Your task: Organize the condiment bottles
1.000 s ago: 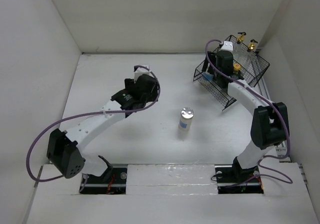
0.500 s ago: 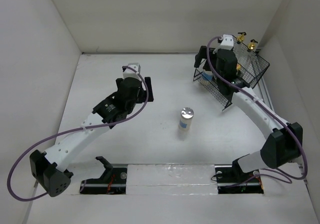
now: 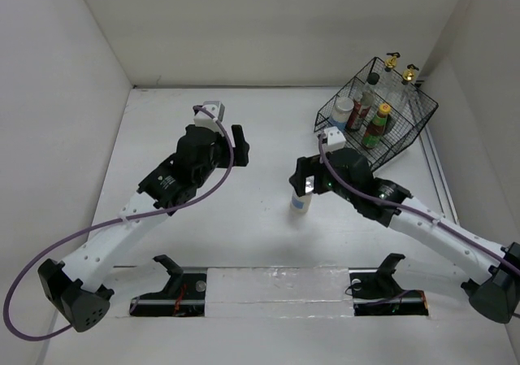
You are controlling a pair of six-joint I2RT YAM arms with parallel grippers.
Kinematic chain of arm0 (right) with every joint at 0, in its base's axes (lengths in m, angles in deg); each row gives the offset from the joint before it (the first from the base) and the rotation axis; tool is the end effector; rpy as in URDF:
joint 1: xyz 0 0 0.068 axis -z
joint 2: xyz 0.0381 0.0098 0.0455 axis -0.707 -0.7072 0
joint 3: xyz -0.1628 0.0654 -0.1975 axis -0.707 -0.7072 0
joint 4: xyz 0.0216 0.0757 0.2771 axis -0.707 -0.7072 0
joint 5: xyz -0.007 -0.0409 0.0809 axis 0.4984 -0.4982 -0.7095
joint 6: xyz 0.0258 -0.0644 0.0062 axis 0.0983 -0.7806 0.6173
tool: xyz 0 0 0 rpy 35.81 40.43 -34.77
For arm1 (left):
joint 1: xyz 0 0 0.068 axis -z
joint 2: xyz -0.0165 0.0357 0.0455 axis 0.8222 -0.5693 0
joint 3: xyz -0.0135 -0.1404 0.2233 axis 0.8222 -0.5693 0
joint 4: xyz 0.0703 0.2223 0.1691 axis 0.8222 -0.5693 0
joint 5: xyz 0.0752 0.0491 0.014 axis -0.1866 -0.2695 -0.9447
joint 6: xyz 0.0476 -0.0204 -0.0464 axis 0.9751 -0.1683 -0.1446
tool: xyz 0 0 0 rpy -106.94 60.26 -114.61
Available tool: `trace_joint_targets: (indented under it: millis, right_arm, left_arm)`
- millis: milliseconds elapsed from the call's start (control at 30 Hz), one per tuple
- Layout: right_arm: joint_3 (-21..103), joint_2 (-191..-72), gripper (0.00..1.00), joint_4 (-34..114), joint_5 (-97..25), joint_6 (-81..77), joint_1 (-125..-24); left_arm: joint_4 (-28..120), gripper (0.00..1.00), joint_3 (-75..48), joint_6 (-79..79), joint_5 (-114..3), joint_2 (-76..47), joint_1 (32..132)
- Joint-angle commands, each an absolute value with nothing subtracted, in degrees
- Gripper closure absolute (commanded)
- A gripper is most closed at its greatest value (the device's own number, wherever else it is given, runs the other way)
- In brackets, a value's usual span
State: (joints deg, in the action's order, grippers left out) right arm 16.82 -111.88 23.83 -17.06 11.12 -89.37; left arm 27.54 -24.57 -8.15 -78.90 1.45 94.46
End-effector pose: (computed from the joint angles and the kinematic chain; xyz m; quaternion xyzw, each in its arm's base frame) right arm 0.2170 0.1961 0.2929 -0.1257 0.8378 0.2053 0.4900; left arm 0.2317 -0.1698 0.3690 0.0550 0.7871 -0.2061 0.5787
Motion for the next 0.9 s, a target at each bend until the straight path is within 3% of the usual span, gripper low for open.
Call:
trace_joint_targets:
  millis: [0,233,533,633,667,733,867]
  right_arm:
    - [16.79,-109.02,0.00,16.93,-18.48,14.68,-91.56]
    - [17.32,-113.58,0.00,13.06,-12.67,15.57,-93.59]
    - [16.79,-120.80,0.03,21.05,-8.47,15.04,-94.12]
    - [17.40,-122.73,0.14,22.28,-6.53,15.04,-94.12]
    - [17.41,-122.73,0.24,22.28,-5.57,15.04,-94.12]
    - [17.41,-123.26,0.33,22.81,-3.29,15.04,-94.12]
    - [18.46,-118.18,0.40,24.57,1.02,15.57,-94.12]
  left_arm:
    - [29.53,0.19,-25.11,-7.27,-77.89,2.15,94.33]
    - [29.53,0.19,-25.64,-7.27,-77.89,2.68,94.33]
    - [29.53,0.19,-25.64,-7.27,-77.89,2.68,94.33]
    - [29.53,0.19,-25.64,-7.27,-77.89,2.68,94.33]
    - [29.53,0.19,-25.64,-7.27,-77.89,2.68,94.33]
    - [29.53,0.19,-25.64,-7.27,-77.89,2.68,94.33]
    - [29.53,0.19,-25.64,-7.27,-77.89,2.68,94.33]
